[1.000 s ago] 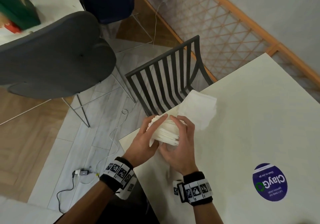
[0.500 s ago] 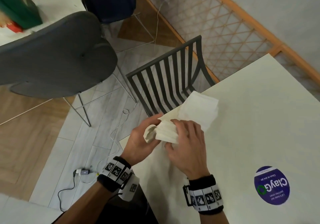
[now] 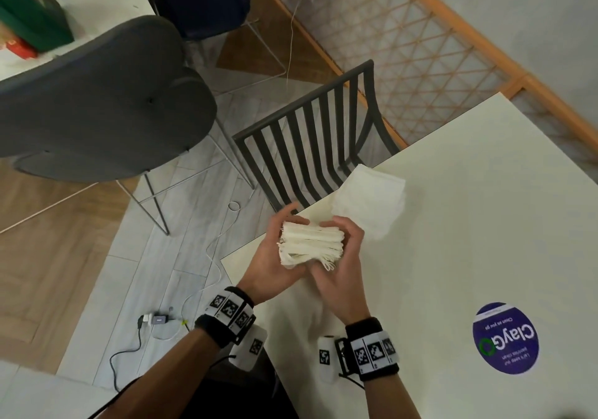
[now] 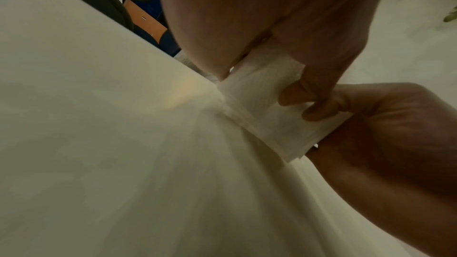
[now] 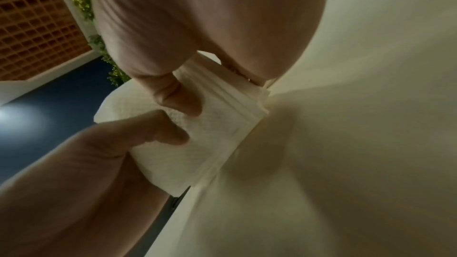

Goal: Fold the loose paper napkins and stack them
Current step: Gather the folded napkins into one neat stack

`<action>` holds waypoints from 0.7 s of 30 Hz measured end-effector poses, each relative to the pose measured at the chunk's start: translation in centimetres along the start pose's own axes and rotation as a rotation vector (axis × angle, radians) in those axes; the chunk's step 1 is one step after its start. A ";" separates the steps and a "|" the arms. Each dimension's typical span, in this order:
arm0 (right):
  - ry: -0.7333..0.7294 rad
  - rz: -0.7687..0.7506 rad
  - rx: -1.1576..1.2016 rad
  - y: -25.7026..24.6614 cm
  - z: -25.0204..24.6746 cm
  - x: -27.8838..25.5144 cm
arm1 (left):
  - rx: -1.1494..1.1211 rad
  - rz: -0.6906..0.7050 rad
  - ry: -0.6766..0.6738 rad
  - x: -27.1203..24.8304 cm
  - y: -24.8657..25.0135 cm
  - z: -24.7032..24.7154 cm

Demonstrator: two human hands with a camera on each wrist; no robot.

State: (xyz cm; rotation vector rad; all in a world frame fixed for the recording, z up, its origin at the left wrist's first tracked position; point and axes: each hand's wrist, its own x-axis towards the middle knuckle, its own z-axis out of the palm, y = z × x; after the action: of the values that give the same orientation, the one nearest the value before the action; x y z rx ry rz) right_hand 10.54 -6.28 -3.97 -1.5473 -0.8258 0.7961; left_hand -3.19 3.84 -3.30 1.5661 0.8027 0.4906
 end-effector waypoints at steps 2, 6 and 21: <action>0.040 -0.027 -0.007 0.4 0.4 -0.1 | 0.066 0.071 0.037 0.1 -0.6 0.3; 0.080 -0.101 -0.111 0.8 0.7 0.1 | 0.314 0.287 0.081 0.2 -1.0 -0.3; 0.175 0.086 0.052 -1.6 0.5 0.3 | 0.092 0.036 0.017 0.9 1.5 -0.3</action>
State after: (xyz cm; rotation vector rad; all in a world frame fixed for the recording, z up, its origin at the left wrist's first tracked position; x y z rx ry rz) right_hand 10.12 -5.58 -2.48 -1.5895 -0.6095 0.7266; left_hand -2.51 4.67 -1.89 1.6659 0.8215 0.4995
